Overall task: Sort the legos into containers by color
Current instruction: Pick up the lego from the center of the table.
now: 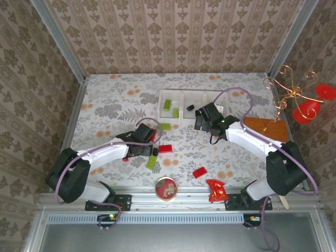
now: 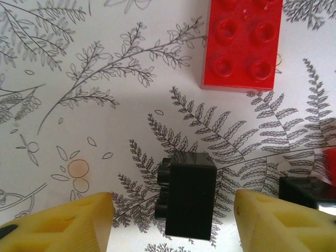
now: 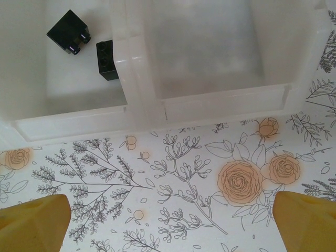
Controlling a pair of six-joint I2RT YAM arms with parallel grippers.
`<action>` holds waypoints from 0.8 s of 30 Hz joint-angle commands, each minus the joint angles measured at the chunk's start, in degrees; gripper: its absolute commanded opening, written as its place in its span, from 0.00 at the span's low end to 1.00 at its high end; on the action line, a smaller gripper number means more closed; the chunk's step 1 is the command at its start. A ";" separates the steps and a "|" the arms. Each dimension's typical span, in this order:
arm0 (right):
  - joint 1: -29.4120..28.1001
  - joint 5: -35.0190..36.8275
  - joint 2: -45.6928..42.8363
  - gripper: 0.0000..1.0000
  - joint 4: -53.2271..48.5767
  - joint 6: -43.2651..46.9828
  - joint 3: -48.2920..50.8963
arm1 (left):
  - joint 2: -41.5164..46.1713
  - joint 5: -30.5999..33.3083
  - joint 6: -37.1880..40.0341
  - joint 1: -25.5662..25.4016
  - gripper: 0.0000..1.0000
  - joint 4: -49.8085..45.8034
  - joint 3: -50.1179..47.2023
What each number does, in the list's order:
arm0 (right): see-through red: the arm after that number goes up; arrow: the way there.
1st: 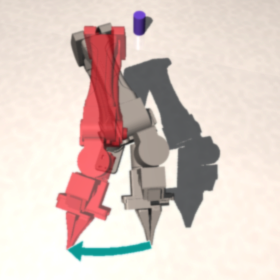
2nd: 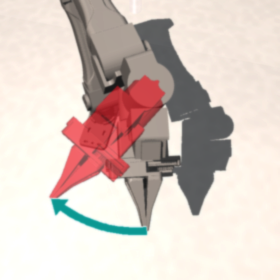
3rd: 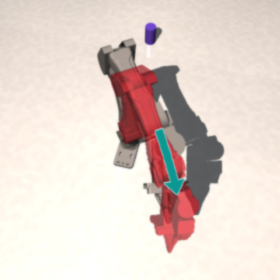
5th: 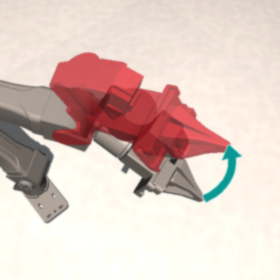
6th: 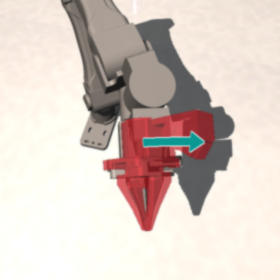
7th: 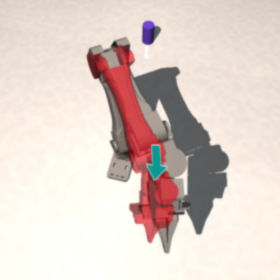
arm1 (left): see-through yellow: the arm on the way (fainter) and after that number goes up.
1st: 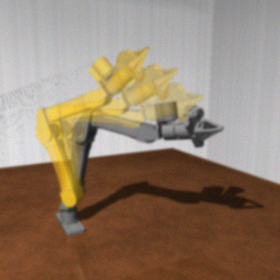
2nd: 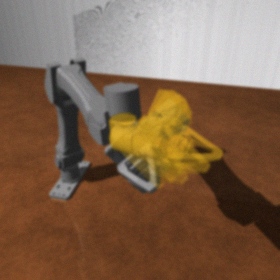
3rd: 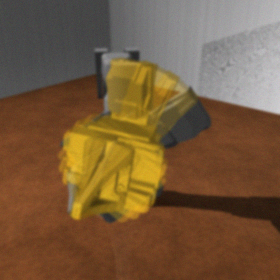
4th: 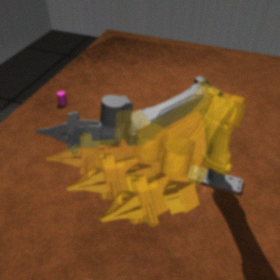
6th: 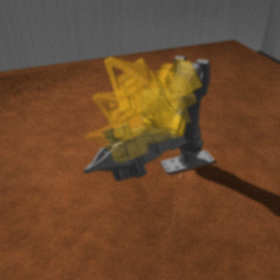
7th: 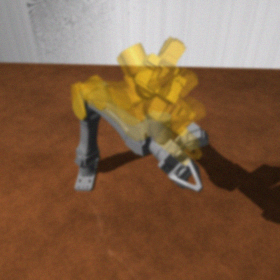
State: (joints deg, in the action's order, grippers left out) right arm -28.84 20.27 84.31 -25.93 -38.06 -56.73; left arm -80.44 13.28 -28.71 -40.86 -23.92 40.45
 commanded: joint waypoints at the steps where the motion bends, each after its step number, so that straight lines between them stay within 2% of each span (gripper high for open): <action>1: 0.06 2.26 -0.60 1.00 -1.22 -1.66 0.39 | -1.26 -0.62 -0.31 -0.21 0.62 0.92 -0.37; 9: 0.10 2.66 -0.52 1.00 -1.51 -1.92 0.48 | -4.14 -0.76 -0.23 0.34 0.60 1.90 -0.10; 24: 0.10 3.20 0.24 1.00 -1.51 -2.36 0.81 | -7.87 -4.48 -0.16 3.71 0.41 6.48 -1.52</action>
State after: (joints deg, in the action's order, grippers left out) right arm -28.84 21.08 84.33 -25.93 -39.27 -56.73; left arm -85.38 10.13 -28.69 -38.09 -19.20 39.90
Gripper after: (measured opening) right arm 0.999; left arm 0.413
